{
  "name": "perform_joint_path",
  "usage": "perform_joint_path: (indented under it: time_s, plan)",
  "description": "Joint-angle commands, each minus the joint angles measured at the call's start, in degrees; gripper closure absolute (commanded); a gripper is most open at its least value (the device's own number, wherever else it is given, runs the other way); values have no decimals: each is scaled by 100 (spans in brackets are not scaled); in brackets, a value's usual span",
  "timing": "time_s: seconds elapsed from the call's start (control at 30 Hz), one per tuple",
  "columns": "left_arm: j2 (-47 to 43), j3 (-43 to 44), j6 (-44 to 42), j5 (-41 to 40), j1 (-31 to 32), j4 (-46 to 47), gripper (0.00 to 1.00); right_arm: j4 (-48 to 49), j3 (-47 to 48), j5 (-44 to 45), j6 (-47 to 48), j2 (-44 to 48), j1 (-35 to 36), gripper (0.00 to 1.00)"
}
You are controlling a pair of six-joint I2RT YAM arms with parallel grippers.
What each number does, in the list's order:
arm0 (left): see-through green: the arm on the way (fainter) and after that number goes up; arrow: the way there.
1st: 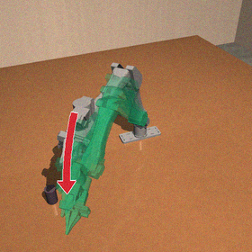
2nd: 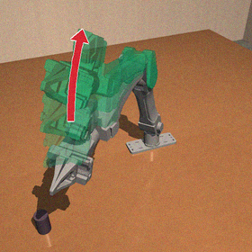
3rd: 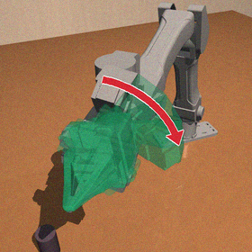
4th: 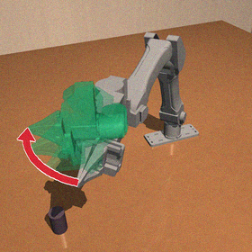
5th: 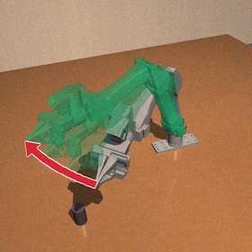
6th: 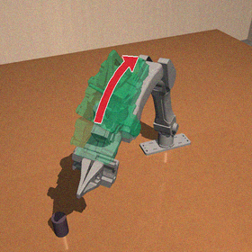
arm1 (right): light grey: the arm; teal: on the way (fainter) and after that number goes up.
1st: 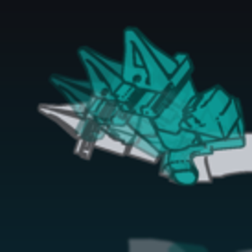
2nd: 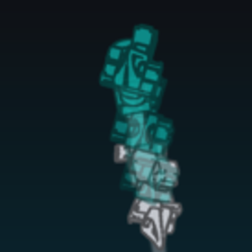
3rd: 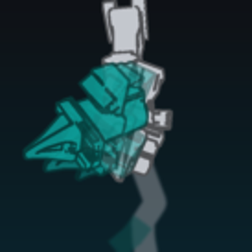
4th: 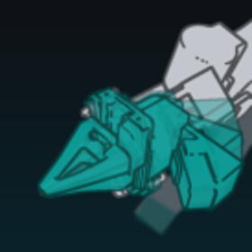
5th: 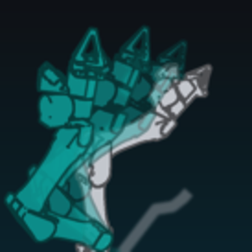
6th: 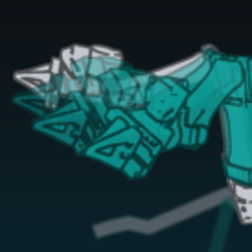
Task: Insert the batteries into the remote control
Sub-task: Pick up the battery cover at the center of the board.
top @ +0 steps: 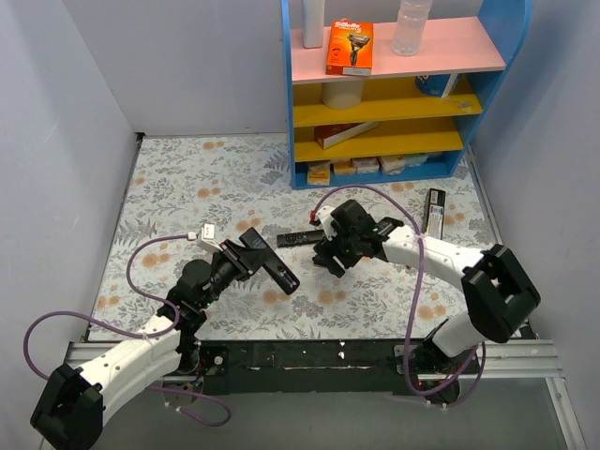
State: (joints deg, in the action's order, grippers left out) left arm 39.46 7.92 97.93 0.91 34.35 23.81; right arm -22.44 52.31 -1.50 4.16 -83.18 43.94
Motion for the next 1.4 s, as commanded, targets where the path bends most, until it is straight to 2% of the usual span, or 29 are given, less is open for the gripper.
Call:
perform_joint_path:
  time_s: [0.0, 0.1, 0.37, 0.67, 0.93, 1.13, 1.37]
  plan:
    - [-105, -36, -151, 462, -16, 290, 100, -68, 709, 132, 576, -585, 0, 23]
    - [-254, -28, -213, 577, -16, 81, 100, -112, 955, 422, 822, -980, 0, 23]
    - [-817, -133, -213, 779, -16, -263, 100, -655, 1615, -70, 1236, -1797, 44, 25]
    - [-940, -63, -292, 1350, -25, -509, 100, -824, 1975, -272, 1359, -2369, 185, 30]
    - [-1239, -142, -249, 1483, -16, -703, 100, -920, 2178, -202, 1464, -2703, 229, 36]
    - [-1081, -159, -248, 1334, -16, -448, 100, -1175, 2380, -289, 1500, -2844, 246, 47]
    - [-826, -159, -116, 947, -16, -193, 100, -1167, 2354, -650, 1219, -2494, 246, 76]
